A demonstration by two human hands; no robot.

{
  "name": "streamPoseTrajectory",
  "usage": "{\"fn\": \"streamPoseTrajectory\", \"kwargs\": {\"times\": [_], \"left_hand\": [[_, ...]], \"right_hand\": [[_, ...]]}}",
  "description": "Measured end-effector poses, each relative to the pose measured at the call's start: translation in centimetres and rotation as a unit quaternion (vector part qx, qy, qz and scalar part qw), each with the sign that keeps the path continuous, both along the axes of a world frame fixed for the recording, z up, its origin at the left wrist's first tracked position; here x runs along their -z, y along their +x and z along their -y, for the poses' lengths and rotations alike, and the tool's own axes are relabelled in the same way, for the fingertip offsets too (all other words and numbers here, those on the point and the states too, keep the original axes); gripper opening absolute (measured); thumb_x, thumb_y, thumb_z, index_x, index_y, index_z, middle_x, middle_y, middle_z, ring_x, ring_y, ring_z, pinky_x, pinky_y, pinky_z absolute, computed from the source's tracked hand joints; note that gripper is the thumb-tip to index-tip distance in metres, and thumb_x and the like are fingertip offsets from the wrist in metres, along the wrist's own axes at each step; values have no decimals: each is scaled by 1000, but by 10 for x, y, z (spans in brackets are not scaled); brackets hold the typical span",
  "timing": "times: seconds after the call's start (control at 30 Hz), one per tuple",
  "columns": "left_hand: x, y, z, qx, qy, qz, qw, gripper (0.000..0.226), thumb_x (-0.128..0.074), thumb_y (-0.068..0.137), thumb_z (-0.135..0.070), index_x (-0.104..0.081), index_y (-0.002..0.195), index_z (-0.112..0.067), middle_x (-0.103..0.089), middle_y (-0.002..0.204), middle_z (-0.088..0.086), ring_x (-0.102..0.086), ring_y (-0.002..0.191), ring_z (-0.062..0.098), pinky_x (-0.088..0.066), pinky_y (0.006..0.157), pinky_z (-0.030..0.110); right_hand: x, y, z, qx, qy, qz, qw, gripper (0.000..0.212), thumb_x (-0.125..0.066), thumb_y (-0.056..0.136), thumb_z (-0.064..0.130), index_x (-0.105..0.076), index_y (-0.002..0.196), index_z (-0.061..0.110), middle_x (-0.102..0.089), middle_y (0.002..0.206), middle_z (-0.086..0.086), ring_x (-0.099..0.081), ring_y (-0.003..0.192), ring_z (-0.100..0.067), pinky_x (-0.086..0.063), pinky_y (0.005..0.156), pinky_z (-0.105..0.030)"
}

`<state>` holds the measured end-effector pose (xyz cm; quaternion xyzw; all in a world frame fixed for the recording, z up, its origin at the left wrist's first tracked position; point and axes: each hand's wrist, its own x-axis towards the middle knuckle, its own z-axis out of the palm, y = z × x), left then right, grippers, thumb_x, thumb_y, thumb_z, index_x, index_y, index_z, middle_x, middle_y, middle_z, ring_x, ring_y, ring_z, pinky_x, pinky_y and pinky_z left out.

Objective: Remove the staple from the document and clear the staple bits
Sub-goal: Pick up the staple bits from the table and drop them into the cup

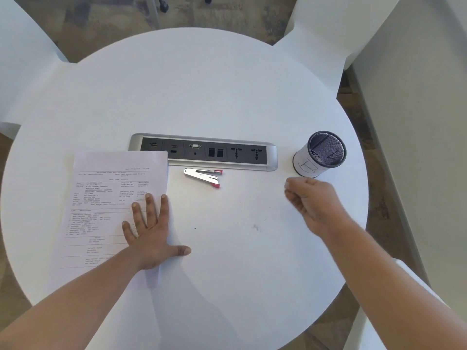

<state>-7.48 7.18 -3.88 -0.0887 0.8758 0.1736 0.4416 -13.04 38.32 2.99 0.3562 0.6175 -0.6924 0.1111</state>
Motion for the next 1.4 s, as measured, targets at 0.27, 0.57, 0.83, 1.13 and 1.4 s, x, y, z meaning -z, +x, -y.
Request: {"fn": "streamPoseTrajectory", "kwargs": {"times": [0.27,0.57,0.83,1.13,1.4], "left_hand": [[1,2,-1,-7,5,-2,1000,142,-74,69,-68,47,136,-37,63,137,-4,49,136,34,16,115,61],[3,1,0,-7,4,-5,1000,143,-74,69,-68,49,134,-37,65,134,-5,50,135,33,16,115,60],[3,1,0,-7,11,-2,1000,142,-74,69,-68,50,132,-37,66,133,-5,52,133,33,18,115,60],[3,0,-1,-12,4,0,1000,142,-74,70,-67,49,133,-36,66,132,-6,52,134,32,18,115,59],[-2,-4,-3,-1,-8,9,1000,144,-75,69,-68,50,132,-36,66,131,-3,49,135,34,18,114,61]], "right_hand": [[-49,-52,-53,-26,344,-107,932,9,-68,66,9,-72,64,17,-69,64,-2,-59,57,-15,-50,54,-26],[-32,-75,-70,-189,560,-89,802,11,-64,72,14,-70,68,22,-70,72,7,-65,77,-22,-56,65,-34],[-30,-86,-77,-257,580,-50,772,33,-55,77,0,-77,86,24,-73,93,-4,-66,88,-29,-58,73,-39],[-37,-82,-73,-206,495,-121,835,25,-60,78,-1,-73,78,20,-72,75,7,-66,70,-6,-51,64,-18],[-6,-24,-22,-341,406,-102,842,18,-65,81,3,-76,84,17,-70,72,7,-62,61,0,-43,61,-6]]}}
